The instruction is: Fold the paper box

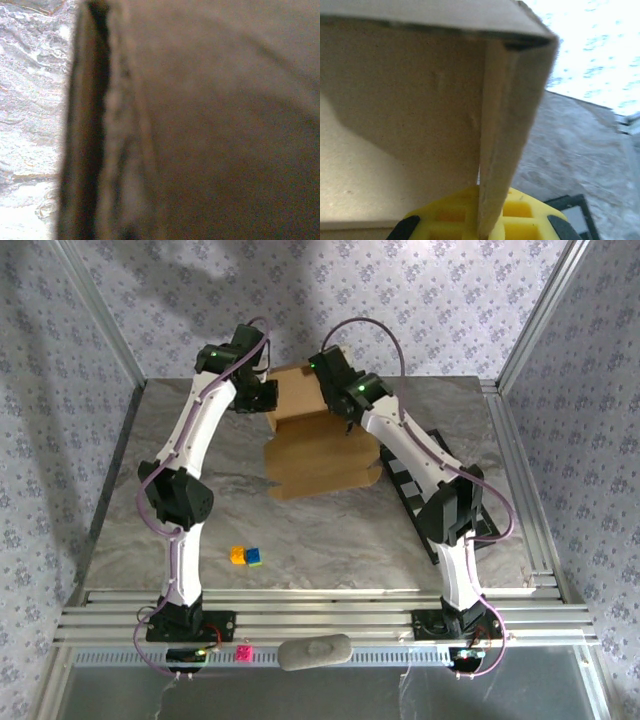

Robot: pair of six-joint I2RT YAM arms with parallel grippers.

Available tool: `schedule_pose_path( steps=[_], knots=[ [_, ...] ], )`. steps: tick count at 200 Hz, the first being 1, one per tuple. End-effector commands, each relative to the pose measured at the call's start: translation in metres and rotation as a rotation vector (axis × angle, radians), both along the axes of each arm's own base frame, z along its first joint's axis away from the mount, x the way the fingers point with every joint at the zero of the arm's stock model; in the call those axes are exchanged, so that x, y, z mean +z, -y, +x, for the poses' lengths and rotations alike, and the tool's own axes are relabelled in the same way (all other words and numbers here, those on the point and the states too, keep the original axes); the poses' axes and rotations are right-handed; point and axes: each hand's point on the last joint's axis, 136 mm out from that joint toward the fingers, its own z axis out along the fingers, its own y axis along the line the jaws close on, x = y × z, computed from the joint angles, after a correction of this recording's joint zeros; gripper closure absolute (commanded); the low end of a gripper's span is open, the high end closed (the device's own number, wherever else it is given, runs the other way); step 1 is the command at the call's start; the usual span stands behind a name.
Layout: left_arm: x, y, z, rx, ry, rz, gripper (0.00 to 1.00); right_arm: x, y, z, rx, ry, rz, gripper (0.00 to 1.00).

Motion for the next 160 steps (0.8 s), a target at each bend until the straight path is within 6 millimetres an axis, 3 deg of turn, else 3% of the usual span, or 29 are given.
schedule_pose_path(
  steps=[1,76,100,115,160],
  knots=[
    [0.017,0.010,-0.007,-0.023,0.023,-0.025,1.00,0.018,0.033,-0.004,-0.194,0.104,-0.170,1.00],
    [0.019,0.011,-0.009,-0.018,0.023,-0.024,1.00,0.035,0.036,-0.013,-0.277,0.197,-0.291,1.00],
    [0.020,0.011,-0.010,-0.021,0.023,-0.028,1.00,0.029,0.033,-0.017,-0.229,0.127,-0.147,1.00],
    [0.021,0.012,-0.010,-0.021,0.023,-0.028,1.00,0.030,0.026,-0.009,-0.153,0.095,-0.055,1.00],
    [0.022,0.012,-0.010,-0.017,0.027,-0.035,1.00,0.032,0.035,-0.004,-0.130,0.056,0.042,1.00]
  ],
)
